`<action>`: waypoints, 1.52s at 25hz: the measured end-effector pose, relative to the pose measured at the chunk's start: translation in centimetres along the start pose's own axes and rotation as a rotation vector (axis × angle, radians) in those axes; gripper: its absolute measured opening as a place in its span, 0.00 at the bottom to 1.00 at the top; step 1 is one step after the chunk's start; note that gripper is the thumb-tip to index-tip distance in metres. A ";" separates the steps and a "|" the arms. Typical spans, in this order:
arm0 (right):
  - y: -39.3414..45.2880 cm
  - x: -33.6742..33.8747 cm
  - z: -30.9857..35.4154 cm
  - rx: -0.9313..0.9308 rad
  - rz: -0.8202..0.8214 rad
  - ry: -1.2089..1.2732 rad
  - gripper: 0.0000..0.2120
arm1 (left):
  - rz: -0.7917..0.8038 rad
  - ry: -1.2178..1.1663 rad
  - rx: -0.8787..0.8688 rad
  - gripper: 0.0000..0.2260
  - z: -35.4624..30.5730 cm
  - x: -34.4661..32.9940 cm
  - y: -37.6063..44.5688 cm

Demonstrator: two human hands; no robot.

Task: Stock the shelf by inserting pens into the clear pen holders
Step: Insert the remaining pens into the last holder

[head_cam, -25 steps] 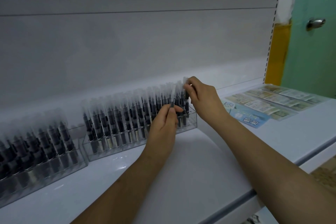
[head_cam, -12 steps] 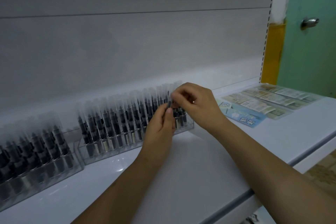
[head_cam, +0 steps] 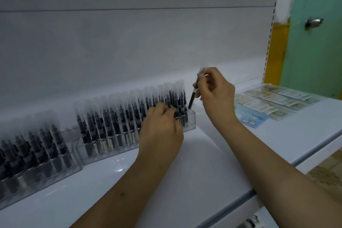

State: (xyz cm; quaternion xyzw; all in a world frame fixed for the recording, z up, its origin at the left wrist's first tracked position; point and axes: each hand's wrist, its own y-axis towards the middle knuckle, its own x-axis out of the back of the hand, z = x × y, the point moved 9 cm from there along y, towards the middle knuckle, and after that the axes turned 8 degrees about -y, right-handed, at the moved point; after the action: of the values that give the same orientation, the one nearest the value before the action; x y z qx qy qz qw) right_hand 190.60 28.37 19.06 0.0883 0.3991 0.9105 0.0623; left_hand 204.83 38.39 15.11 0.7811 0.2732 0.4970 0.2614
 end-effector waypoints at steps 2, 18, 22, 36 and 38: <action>0.0 -0.7 0.1 0.048 0.043 -0.075 0.05 | 0.032 0.105 -0.020 0.14 0.5 -0.8 -0.2; 0.0 -4.5 -2.8 0.095 0.343 -0.491 0.11 | 0.074 0.199 -0.027 0.14 0.6 -1.8 -0.4; -0.5 -4.6 -3.2 0.072 0.391 -0.602 0.13 | 0.102 0.236 -0.051 0.11 0.7 -2.1 -0.5; -7.3 -3.4 3.6 0.136 0.464 -0.657 0.17 | 0.293 0.260 0.029 0.17 4.2 9.6 -8.2; -9.7 -5.0 6.4 0.209 0.580 -0.614 0.22 | 0.251 0.296 0.105 0.18 6.0 12.9 -10.3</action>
State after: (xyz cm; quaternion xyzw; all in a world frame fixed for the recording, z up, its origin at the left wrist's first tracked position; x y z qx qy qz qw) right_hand 197.23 38.62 15.60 0.4694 0.4106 0.7766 -0.0896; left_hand 213.22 53.83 14.09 0.7401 0.2348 0.6199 0.1133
